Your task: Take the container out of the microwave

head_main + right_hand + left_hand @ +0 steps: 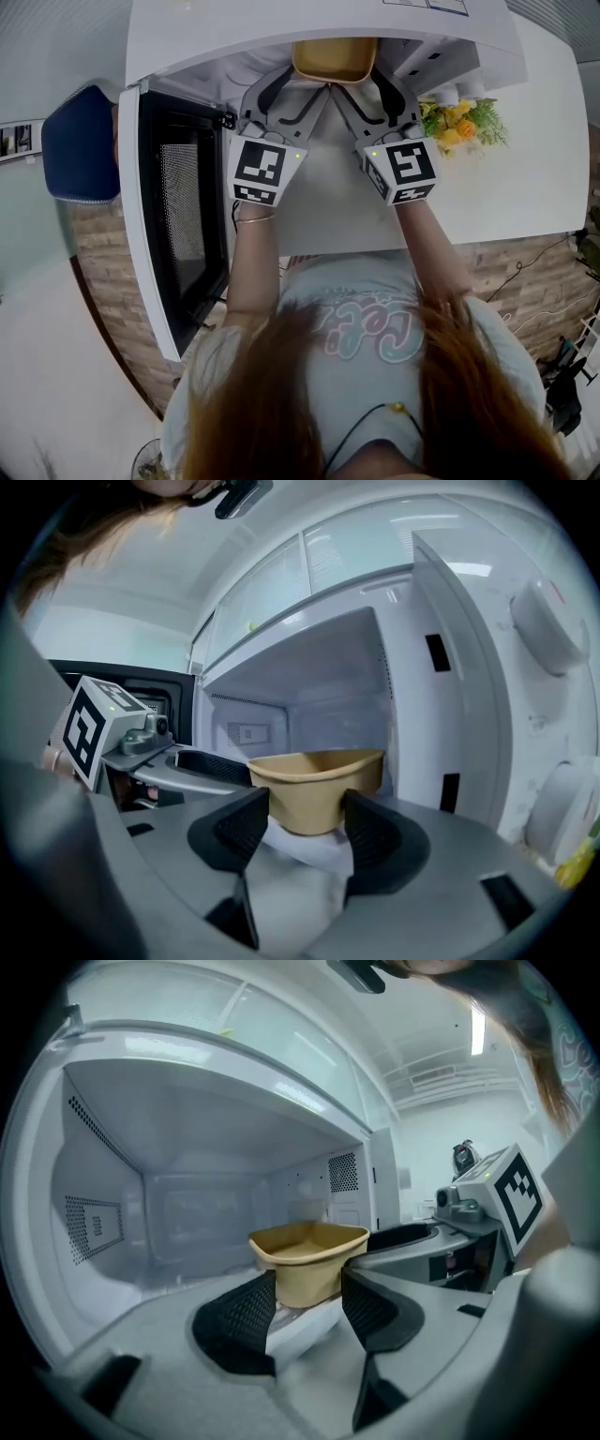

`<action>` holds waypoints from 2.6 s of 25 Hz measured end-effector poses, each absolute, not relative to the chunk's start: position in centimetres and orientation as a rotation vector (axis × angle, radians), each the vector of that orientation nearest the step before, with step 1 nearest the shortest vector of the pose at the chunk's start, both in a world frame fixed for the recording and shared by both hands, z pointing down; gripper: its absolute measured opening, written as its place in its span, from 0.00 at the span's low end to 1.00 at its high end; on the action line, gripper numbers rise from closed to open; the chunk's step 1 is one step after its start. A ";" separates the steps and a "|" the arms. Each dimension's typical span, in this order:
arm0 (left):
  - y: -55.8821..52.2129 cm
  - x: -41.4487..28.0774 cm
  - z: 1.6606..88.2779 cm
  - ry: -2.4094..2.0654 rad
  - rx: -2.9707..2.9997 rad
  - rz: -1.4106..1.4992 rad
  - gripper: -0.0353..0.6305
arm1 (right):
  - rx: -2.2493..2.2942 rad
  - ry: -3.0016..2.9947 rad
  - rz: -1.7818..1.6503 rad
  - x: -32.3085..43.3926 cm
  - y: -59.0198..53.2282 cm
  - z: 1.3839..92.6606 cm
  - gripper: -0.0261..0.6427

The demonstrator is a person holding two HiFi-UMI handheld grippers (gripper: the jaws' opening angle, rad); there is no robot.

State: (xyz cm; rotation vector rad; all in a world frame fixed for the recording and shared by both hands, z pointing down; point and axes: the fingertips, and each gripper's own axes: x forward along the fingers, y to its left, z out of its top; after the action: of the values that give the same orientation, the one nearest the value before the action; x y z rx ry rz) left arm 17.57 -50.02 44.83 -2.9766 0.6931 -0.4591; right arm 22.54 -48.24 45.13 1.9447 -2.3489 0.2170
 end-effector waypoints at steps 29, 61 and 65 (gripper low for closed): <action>-45.4 14.6 41.5 0.941 -2.974 -0.385 0.34 | 1.913 -2.386 0.108 19.7 -43.8 42.0 0.39; -35.9 9.8 40.0 0.822 -3.004 -0.375 0.33 | 2.013 -2.338 0.112 14.8 -34.0 41.3 0.39; -34.2 9.8 39.3 0.854 -2.990 -0.361 0.33 | 1.997 -2.363 0.102 14.8 -32.5 40.6 0.39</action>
State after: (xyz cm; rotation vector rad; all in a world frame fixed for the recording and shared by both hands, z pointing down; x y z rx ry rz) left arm 9.81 -34.19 39.27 -2.9897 0.8537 -0.3609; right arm 14.80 -32.47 40.61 1.9969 -2.3625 0.1021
